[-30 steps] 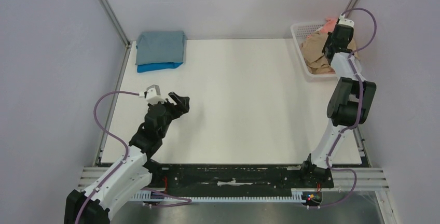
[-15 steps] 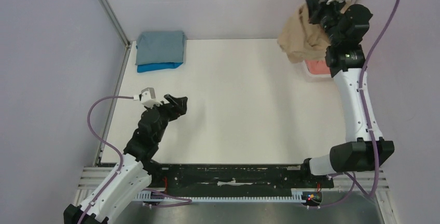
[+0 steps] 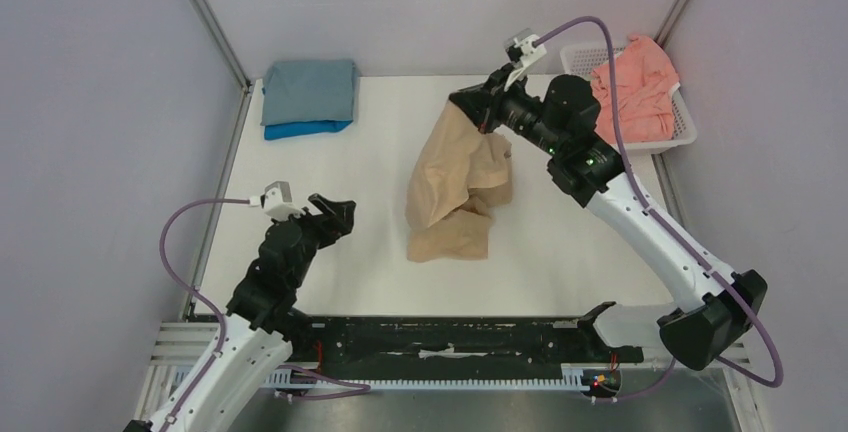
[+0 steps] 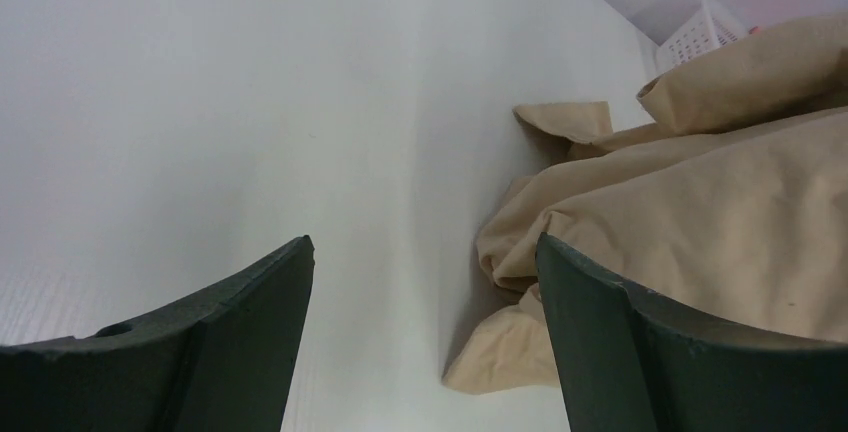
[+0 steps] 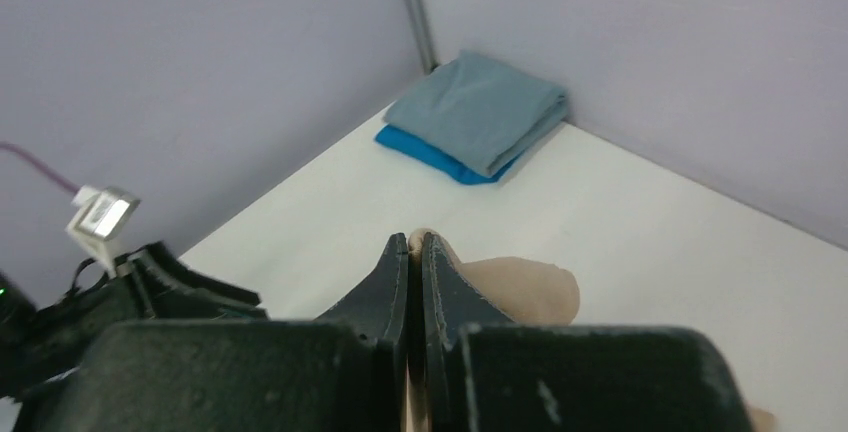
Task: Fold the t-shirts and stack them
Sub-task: Move the tshirt to the center of the board
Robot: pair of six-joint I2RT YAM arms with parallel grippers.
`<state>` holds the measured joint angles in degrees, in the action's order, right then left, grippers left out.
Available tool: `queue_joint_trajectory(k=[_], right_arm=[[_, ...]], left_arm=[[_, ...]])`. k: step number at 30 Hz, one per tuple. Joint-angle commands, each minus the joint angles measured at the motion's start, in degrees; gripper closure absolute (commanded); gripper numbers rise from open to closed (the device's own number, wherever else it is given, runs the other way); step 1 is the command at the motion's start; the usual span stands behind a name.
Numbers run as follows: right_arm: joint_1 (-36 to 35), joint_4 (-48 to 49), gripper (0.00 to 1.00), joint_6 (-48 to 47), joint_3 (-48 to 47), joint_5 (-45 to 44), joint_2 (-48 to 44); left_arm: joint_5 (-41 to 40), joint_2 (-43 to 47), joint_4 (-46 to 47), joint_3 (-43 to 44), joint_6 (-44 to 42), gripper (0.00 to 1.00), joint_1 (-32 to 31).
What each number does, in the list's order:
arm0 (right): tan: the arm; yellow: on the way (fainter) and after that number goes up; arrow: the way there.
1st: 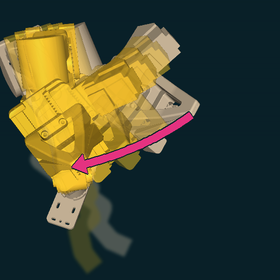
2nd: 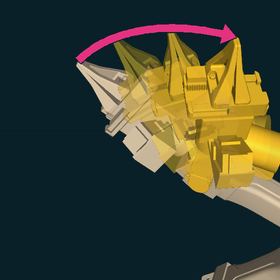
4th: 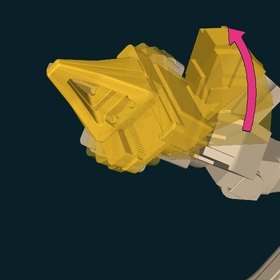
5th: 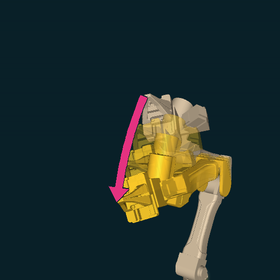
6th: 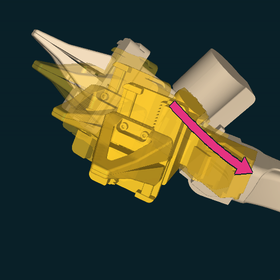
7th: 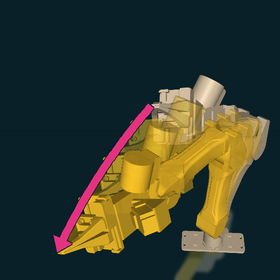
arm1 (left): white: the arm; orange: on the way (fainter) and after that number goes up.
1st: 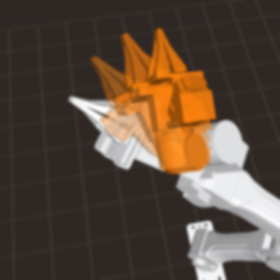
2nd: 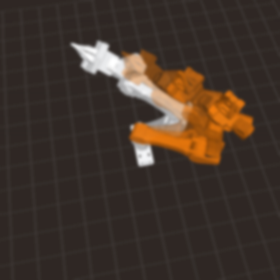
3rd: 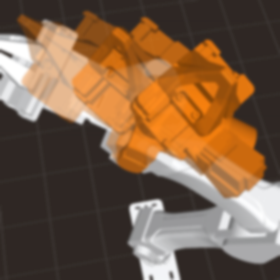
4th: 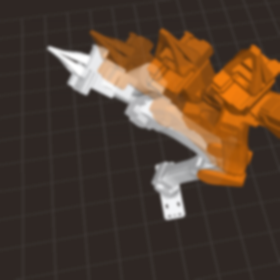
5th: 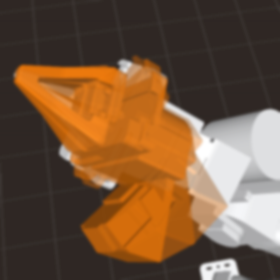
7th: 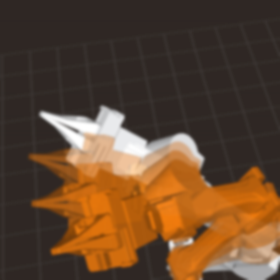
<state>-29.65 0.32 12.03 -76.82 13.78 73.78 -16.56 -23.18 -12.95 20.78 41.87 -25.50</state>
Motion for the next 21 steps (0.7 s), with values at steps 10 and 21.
queue_joint_trajectory(k=[10, 21], right_arm=[[-4.5, 5.0, 1.00, -1.6, 18.3, -29.3, -10.2], [9.9, -0.1, 1.00, 3.0, 30.0, -43.8, -6.5]], left_arm=[[11.3, -7.5, -0.2, 1.3, 5.4, 0.13, 0.1], [27.5, -38.0, 23.9, -2.8, 8.9, 0.15, -5.2]])
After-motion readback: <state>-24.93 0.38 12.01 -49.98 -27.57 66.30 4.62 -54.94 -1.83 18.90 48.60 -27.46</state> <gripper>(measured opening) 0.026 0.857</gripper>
